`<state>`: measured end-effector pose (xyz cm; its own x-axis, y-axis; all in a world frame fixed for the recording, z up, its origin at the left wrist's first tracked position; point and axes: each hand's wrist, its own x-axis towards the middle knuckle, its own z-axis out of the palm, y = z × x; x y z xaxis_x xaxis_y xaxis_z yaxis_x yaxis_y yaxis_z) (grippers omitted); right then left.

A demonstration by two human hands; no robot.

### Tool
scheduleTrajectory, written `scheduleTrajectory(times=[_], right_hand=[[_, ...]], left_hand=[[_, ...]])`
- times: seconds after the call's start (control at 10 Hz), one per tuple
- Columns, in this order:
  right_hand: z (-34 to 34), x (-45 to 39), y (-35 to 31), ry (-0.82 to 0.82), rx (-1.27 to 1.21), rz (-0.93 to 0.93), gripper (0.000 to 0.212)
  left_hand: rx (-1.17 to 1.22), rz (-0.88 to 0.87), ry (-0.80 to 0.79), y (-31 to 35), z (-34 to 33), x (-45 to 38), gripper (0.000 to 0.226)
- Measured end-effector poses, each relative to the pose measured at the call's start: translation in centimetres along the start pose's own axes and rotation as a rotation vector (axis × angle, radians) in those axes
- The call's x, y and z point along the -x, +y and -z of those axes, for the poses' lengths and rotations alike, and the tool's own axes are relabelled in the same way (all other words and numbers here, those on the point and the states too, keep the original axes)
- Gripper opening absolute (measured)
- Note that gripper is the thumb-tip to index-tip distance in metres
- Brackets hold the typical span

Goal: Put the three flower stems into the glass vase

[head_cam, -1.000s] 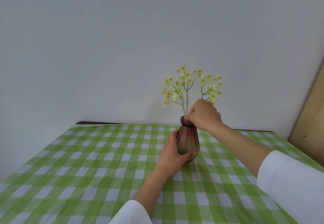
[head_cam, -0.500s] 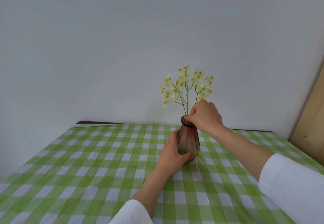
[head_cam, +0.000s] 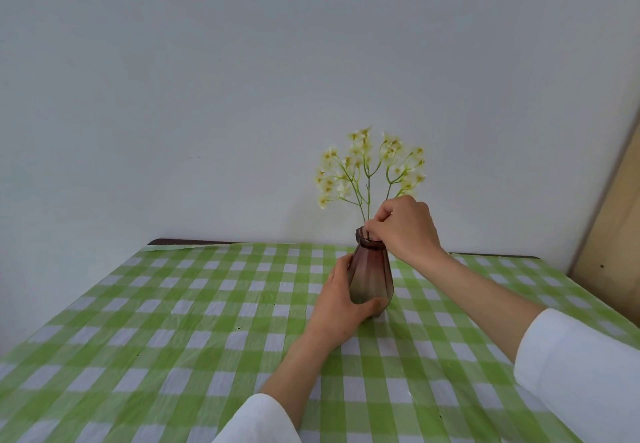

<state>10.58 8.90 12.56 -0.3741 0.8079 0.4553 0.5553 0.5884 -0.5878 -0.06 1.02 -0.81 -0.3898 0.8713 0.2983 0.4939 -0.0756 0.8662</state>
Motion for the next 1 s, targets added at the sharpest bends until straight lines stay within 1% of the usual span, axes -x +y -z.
scheduleTrajectory(times=[0.3, 0.4, 0.5, 0.6, 0.7, 0.8, 0.9, 1.0], right_hand=[[0.0, 0.4, 0.5, 0.071, -0.138, 0.057, 0.024], [0.1, 0.9, 0.5, 0.096, -0.239, 0.075, 0.026], [0.2, 1.2, 0.9, 0.155, -0.323, 0.084, 0.027], [0.1, 1.5, 1.5, 0.215, -0.437, 0.055, 0.023], [-0.2, 2.0, 2.6, 0.309, -0.573, 0.013, 0.018], [-0.7, 2.7, 3.8, 0.366, -0.701, -0.074, 0.014], [-1.2, 3.2, 5.2, 0.363, -0.944, -0.231, 0.012], [-1.1, 3.9, 6.5, 0.311, -1.362, -0.481, 0.017]], left_hand=[[-0.006, 0.004, -0.008, 0.0, 0.0, 0.0, 0.097], [-0.006, -0.001, -0.006, -0.1, 0.0, -0.1, 0.095], [0.002, -0.010, -0.005, -0.2, 0.0, -0.1, 0.095], [0.016, 0.000, -0.008, -0.3, 0.0, -0.2, 0.095], [0.050, -0.007, -0.021, -0.3, 0.2, -0.2, 0.094], [0.167, 0.030, -0.022, 0.2, 0.4, -0.3, 0.090], [0.321, 0.138, 0.012, 0.8, 0.9, -0.7, 0.073], [0.533, 0.283, 0.092, 1.0, 1.9, -1.0, 0.055]])
